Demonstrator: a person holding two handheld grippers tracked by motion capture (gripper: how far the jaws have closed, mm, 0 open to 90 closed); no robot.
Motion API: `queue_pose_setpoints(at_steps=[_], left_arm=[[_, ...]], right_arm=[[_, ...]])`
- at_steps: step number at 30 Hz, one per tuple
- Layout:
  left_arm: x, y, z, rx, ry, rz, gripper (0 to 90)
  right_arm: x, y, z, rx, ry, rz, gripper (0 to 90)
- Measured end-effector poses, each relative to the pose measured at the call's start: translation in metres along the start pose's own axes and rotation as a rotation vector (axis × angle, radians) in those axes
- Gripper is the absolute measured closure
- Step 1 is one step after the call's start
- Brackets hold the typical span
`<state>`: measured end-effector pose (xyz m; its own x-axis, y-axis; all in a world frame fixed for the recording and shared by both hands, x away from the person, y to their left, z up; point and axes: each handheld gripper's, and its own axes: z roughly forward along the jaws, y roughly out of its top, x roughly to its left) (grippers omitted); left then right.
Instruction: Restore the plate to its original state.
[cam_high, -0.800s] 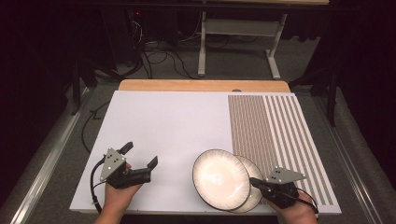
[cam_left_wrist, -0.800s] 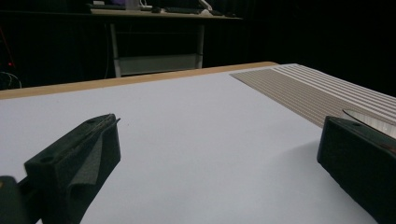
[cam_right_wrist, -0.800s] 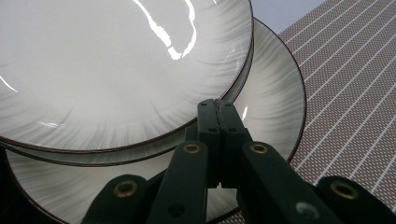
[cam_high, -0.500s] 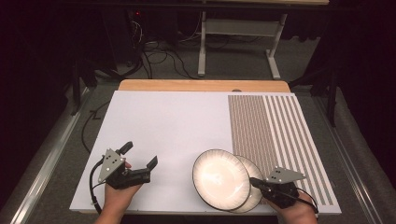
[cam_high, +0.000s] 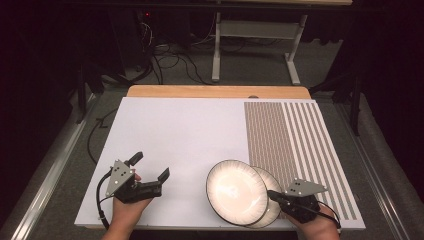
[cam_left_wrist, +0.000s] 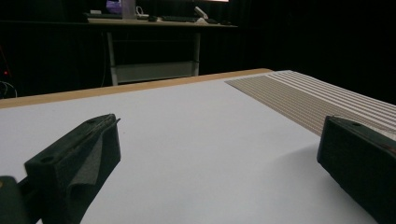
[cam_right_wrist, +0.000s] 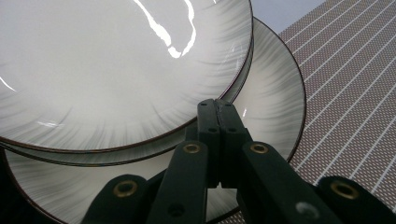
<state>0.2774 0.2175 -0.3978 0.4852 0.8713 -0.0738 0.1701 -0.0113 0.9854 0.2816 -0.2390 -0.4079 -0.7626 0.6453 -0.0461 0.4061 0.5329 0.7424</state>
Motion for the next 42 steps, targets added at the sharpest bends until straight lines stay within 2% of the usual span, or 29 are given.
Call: queue_pose_setpoints(at_steps=[17,25,42], left_arm=[[-0.0007,-0.0002,0.0002,0.001,-0.001,0.009,0.3],[-0.0003,-0.0003,0.0001,0.001,-0.003,0.007,0.5],[0.0006,0.0002,-0.0011,-0.002,-0.004,0.001,0.7]], right_arm=[[0.0002,0.0009,-0.0002,0.008,-0.009,-0.003,90.0],[-0.0023,-0.0003,-0.0010,0.004,-0.011,0.012,90.0],[-0.0027,-0.0007,-0.0034,0.006,-0.022,0.009,90.0]])
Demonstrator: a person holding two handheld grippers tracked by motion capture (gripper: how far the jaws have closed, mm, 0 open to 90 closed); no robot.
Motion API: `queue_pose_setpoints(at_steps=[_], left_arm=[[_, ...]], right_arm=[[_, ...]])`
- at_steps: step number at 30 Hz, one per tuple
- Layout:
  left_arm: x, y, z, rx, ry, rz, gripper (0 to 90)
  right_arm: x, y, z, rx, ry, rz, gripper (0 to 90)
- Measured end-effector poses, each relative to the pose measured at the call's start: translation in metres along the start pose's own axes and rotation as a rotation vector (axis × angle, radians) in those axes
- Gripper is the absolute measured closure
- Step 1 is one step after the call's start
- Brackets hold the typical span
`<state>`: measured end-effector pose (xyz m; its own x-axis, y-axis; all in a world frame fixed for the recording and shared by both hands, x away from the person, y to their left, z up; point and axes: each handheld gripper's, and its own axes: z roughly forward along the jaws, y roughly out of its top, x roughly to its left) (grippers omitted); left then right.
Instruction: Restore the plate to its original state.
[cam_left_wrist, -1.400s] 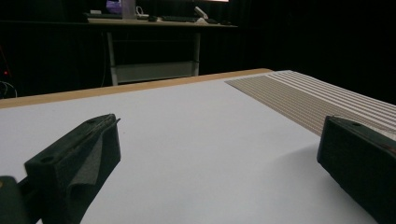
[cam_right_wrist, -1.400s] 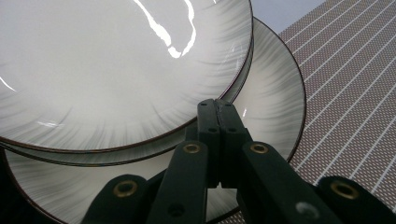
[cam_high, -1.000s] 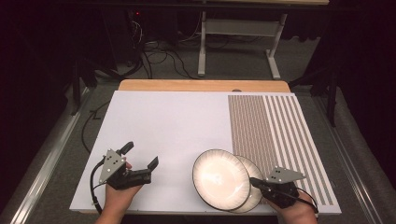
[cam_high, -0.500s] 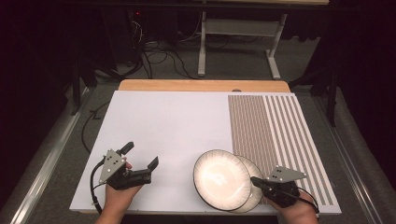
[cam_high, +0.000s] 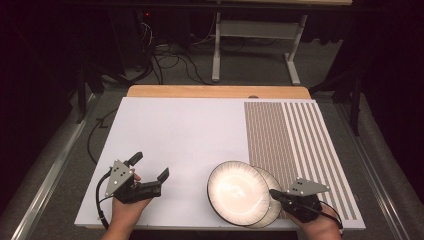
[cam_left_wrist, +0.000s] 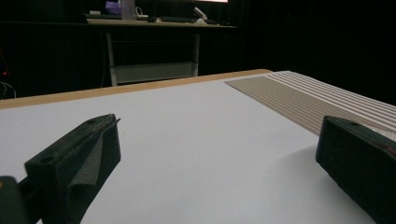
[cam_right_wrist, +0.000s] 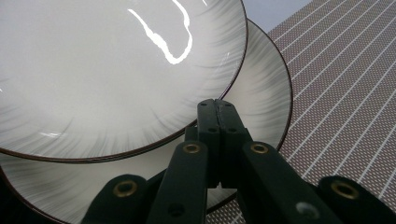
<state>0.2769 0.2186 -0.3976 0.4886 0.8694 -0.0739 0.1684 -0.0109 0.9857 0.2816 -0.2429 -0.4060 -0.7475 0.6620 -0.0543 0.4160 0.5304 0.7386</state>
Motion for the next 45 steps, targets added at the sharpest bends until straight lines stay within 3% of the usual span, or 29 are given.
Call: queue_pose_setpoints(at_steps=[25,45], left_arm=[[0.000,0.000,0.000,-0.002,0.004,-0.002,0.7],[0.001,-0.001,0.001,0.004,0.002,-0.009,0.7]], right_arm=[[-0.001,0.000,-0.002,-0.004,-0.018,0.002,90.0],[-0.009,-0.003,-0.009,-0.019,-0.045,0.042,90.0]])
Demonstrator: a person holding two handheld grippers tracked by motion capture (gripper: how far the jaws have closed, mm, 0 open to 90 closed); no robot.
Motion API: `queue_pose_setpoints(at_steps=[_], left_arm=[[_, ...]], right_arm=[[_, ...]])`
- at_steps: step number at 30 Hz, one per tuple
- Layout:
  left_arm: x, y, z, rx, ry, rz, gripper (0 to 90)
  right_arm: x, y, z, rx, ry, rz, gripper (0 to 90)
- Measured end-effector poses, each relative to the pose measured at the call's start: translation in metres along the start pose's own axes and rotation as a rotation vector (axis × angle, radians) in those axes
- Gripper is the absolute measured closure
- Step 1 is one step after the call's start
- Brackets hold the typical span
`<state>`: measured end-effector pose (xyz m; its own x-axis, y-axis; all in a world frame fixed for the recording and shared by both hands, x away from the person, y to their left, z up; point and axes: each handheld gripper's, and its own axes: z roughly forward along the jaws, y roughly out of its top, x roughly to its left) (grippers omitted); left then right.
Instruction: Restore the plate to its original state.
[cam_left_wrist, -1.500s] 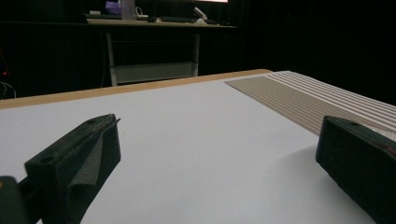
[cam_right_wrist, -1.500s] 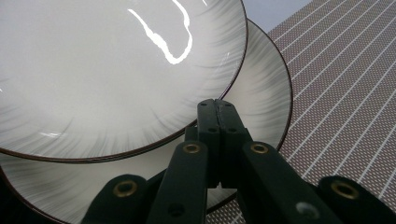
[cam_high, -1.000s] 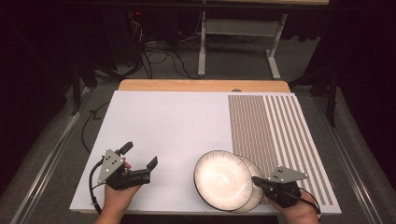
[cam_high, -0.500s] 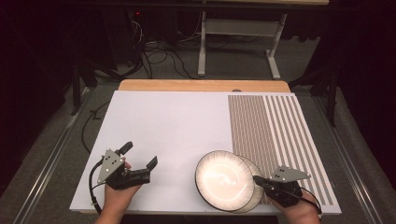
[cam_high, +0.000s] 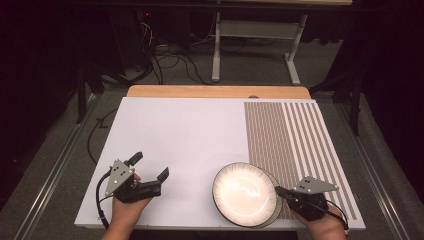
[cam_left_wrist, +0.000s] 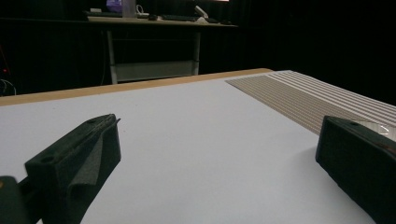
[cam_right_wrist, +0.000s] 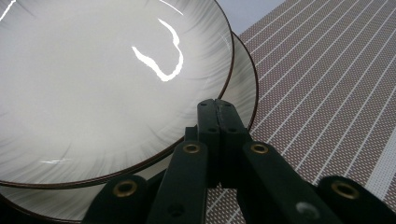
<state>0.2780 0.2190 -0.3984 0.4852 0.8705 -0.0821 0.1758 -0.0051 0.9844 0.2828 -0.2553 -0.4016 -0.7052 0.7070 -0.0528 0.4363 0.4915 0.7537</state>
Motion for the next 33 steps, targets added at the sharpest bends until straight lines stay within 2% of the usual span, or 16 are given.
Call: queue_pose_setpoints(at_steps=[12,26,33], left_arm=[[-0.0004,0.0000,0.0002,0.003,0.000,0.005,0.7],[-0.0005,-0.0001,0.0005,0.005,-0.001,0.006,0.8],[-0.0009,0.0001,0.0001,0.004,-0.001,0.007,0.8]], right_arm=[[0.0002,0.0007,-0.0019,-0.003,-0.006,-0.008,90.0],[-0.0034,-0.0004,-0.0053,-0.008,-0.017,0.009,90.0],[-0.0088,-0.0023,-0.0091,-0.015,-0.039,0.027,90.0]])
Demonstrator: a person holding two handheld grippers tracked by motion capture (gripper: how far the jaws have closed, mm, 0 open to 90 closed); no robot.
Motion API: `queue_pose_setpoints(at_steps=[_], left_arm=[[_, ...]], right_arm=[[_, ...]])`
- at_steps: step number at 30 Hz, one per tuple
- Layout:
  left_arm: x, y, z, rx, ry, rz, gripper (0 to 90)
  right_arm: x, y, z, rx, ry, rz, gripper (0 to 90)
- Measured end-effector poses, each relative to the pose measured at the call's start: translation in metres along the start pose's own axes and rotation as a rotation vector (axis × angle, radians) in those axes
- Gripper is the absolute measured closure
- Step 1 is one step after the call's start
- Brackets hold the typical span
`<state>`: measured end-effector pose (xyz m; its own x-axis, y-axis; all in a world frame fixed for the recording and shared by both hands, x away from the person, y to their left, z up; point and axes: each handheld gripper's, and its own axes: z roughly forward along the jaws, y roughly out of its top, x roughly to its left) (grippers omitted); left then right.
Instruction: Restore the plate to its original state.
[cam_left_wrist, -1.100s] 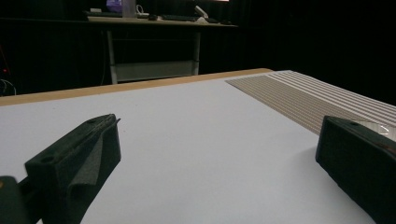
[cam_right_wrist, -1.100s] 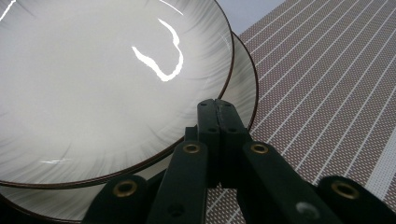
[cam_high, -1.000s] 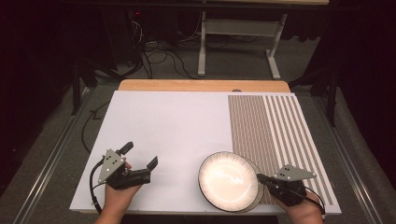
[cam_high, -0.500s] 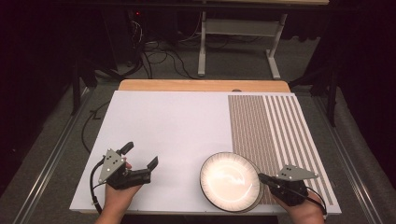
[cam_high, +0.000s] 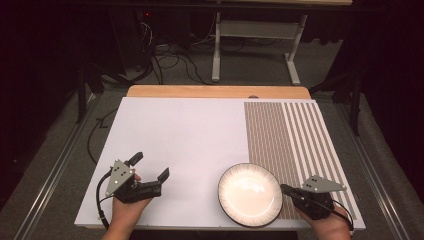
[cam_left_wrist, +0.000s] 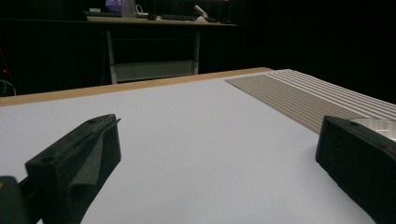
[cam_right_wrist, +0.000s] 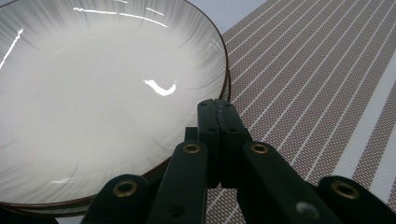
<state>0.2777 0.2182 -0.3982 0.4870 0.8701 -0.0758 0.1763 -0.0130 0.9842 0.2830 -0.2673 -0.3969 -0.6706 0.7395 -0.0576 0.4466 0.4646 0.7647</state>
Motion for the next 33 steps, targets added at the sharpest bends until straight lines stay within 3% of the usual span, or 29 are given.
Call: queue_pose_setpoints(at_steps=[12,22,24,26,27,28,29,30,31,33], left_arm=[[-0.001,0.000,0.001,0.013,-0.004,0.004,0.8],[-0.005,0.000,0.002,0.038,-0.005,0.016,0.8],[-0.007,-0.001,0.003,0.054,-0.006,0.017,0.7],[-0.008,-0.001,0.004,0.058,-0.007,0.014,0.7],[-0.008,-0.001,0.004,0.061,-0.008,0.017,0.7],[-0.009,-0.001,0.004,0.070,-0.008,0.024,0.4],[-0.009,-0.001,0.004,0.070,-0.008,0.024,0.3],[-0.010,-0.001,0.003,0.072,-0.010,0.025,0.2],[-0.010,-0.001,0.003,0.068,-0.016,0.025,0.2],[-0.011,0.000,0.002,0.060,-0.014,0.016,0.2]], right_arm=[[-0.004,-0.001,-0.002,-0.019,-0.007,0.019,90.0],[-0.021,-0.003,-0.017,-0.143,-0.074,0.116,85.0],[-0.024,-0.003,-0.020,-0.177,-0.095,0.136,74.6],[-0.025,-0.003,-0.021,-0.183,-0.102,0.139,70.6],[-0.026,-0.003,-0.022,-0.199,-0.112,0.144,63.9],[-0.028,-0.004,-0.023,-0.225,-0.131,0.155,48.4],[-0.028,-0.004,-0.023,-0.225,-0.131,0.155,48.4],[-0.030,-0.005,-0.024,-0.258,-0.153,0.162,25.7],[-0.030,-0.005,-0.024,-0.258,-0.153,0.162,25.7],[-0.033,-0.005,-0.025,-0.276,-0.170,0.181,12.6]])
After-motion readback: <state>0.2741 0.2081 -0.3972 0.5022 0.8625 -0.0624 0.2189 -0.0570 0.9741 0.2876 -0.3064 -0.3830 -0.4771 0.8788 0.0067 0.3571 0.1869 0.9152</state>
